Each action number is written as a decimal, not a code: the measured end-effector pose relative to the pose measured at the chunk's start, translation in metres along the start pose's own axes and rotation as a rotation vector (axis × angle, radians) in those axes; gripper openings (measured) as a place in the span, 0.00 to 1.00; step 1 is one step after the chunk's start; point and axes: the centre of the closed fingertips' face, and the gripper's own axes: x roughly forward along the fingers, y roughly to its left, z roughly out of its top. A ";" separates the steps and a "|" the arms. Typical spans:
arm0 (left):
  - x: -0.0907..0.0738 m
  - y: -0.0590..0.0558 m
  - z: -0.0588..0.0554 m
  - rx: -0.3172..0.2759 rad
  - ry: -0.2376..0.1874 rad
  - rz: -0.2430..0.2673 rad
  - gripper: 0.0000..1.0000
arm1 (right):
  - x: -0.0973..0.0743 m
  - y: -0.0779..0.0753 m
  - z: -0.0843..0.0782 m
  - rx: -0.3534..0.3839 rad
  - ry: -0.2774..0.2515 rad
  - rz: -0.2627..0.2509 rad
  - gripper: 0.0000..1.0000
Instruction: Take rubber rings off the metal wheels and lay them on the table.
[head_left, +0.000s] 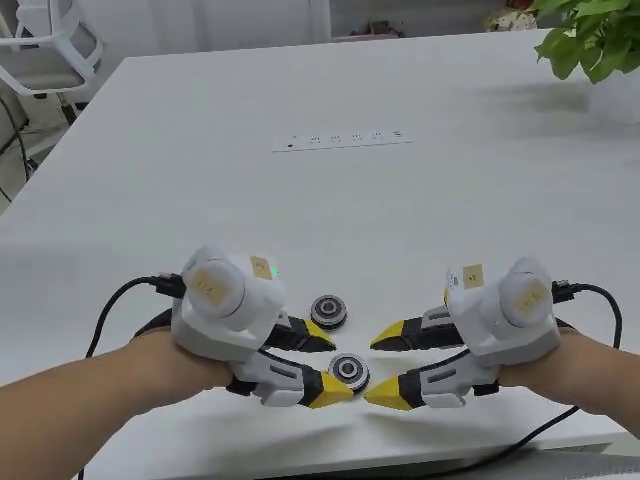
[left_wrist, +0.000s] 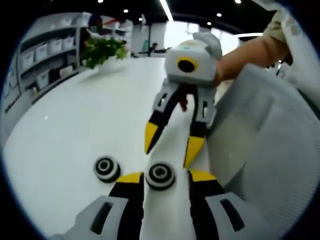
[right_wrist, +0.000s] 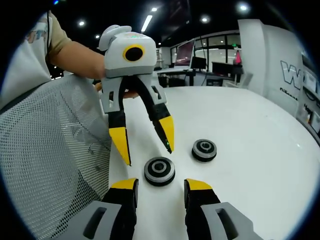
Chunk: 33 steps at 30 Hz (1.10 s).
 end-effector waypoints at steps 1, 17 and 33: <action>0.001 0.000 0.000 0.001 0.002 -0.001 0.36 | 0.000 0.000 0.000 -0.001 0.001 0.001 0.34; 0.011 0.007 -0.001 0.005 0.006 0.040 0.12 | 0.001 -0.001 -0.005 0.004 0.007 -0.003 0.34; 0.012 0.005 -0.004 0.038 0.011 0.056 0.16 | 0.002 -0.001 -0.005 0.004 0.008 0.001 0.34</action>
